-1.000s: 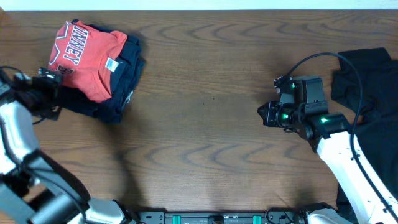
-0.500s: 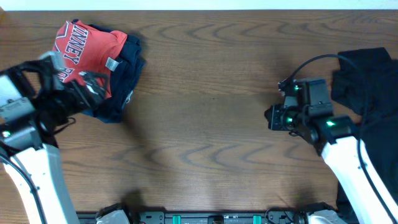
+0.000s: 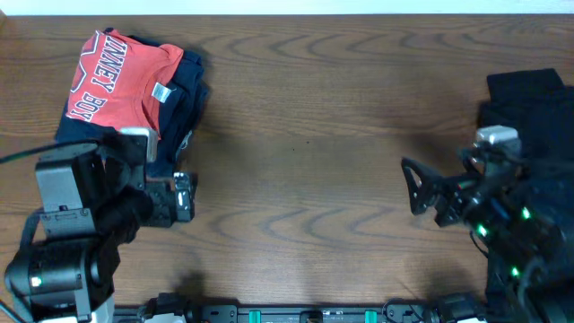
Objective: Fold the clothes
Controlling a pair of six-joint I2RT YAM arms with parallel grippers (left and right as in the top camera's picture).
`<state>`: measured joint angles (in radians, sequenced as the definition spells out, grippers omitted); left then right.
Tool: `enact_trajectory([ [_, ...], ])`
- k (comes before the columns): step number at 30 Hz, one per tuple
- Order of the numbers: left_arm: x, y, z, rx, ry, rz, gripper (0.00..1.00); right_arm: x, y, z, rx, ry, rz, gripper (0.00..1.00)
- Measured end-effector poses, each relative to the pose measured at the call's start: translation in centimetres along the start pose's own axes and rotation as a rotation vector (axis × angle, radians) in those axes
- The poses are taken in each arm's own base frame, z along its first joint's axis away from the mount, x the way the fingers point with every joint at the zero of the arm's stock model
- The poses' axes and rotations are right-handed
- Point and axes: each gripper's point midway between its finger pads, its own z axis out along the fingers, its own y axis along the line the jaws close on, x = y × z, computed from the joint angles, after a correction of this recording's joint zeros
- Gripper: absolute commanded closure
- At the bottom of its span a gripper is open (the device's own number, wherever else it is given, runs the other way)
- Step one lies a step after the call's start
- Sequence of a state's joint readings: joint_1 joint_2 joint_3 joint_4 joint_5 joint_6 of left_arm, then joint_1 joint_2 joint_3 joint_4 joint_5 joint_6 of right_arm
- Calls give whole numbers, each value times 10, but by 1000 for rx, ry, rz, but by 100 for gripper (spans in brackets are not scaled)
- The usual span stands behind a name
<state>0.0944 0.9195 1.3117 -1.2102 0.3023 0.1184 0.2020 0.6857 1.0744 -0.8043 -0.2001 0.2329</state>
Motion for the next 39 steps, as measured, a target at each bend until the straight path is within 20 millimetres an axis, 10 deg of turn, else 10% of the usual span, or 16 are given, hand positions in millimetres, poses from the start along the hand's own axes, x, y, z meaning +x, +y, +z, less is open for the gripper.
enact_trajectory([
  [28,5,10,3,-54,37,5,2,24,-8,-16,48,62,11,1],
  [39,5,11,3,-57,37,6,2,12,-39,8,137,-207,-139,1],
])
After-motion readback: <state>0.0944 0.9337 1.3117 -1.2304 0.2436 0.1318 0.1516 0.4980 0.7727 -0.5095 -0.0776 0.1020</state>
